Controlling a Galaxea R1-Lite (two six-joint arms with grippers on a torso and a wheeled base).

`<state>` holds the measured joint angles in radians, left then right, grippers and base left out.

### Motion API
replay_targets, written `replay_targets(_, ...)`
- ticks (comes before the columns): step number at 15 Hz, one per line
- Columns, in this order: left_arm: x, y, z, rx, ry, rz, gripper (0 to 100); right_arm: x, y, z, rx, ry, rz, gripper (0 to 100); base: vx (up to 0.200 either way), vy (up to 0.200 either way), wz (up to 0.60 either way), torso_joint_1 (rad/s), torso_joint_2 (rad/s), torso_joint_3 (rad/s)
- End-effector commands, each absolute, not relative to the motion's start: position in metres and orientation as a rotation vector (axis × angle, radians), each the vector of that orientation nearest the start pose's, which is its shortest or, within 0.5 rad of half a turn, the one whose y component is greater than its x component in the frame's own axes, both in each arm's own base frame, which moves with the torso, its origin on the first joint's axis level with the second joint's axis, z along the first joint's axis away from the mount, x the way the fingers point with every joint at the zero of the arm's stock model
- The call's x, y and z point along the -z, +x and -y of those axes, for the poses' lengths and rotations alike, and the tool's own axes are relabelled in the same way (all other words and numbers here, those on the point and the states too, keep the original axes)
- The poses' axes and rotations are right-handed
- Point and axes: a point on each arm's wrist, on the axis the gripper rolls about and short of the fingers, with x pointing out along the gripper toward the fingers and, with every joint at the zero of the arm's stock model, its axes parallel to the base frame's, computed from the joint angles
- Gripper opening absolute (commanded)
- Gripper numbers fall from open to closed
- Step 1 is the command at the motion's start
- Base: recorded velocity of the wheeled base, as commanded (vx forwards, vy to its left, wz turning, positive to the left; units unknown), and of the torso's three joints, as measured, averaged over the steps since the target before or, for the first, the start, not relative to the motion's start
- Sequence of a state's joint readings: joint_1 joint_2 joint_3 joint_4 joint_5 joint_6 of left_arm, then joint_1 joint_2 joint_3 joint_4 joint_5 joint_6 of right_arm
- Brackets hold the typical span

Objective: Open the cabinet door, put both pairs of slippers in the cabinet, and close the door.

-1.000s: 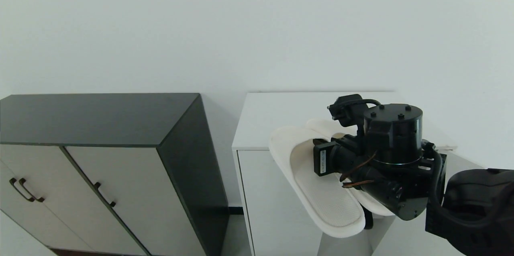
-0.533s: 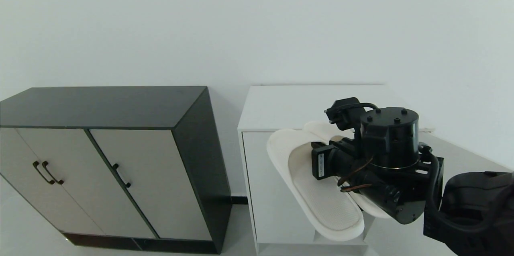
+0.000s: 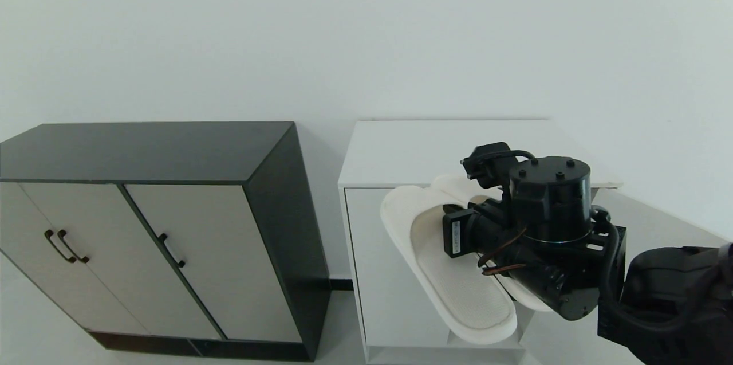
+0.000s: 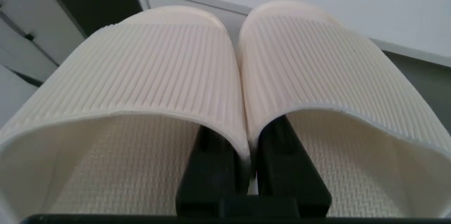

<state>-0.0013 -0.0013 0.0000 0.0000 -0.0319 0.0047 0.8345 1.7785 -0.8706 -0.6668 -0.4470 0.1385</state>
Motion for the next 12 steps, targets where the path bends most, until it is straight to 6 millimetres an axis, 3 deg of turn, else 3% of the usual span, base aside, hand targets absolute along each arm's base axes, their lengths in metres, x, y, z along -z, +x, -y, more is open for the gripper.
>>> replay_targets(1, -0.0755, -0.0228, 0.0007, 0.034, 0.005, 0.000, 0, -0.1724, 0.2279, -0.2378, -0.372, -0.018, -0.233, 0, 0.000, 0.000, 0.00, 0.000, 0.00, 0.000)
replay_targets(4, -0.0755, -0.0228, 0.0007, 0.034, 0.005, 0.000, 0, -0.1702, 0.2288, -0.2388, -0.372, -0.018, -0.234, 0, 0.000, 0.000, 0.00, 0.000, 0.00, 0.000)
replay_targets(12, -0.0755, -0.0228, 0.0007, 0.034, 0.005, 0.000, 0, -0.1684, 0.2275, -0.2373, -0.372, -0.021, -0.236, 0, 0.000, -0.200, 0.00, 0.005, 0.00, 0.001)
